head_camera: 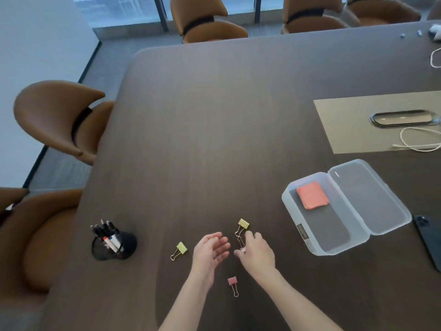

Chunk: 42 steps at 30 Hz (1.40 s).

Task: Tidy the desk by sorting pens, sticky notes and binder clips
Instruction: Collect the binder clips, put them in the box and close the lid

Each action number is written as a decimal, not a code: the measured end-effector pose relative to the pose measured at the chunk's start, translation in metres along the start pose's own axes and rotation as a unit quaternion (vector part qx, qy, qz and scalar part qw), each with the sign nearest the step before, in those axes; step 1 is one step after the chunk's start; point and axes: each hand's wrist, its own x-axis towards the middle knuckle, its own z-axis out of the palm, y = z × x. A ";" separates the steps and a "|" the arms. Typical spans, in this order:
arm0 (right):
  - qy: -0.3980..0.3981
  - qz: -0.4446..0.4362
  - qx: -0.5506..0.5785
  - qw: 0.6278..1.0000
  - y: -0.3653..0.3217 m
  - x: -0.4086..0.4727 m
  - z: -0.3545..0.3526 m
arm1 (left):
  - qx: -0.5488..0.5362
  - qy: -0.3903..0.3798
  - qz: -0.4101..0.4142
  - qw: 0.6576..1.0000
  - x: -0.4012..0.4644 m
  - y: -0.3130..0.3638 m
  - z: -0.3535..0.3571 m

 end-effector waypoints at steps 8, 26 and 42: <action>0.092 -0.053 0.000 0.994 -0.007 -0.003 0.028 | 0.050 -0.025 -0.055 0.997 0.010 -0.005 -0.045; 0.135 -0.086 0.035 0.986 -0.034 -0.039 0.007 | -0.054 -0.149 -0.146 0.976 0.023 0.022 -0.050; 0.042 0.091 0.159 0.982 -0.046 -0.029 0.021 | -0.100 -0.114 -0.127 0.980 0.028 0.021 -0.055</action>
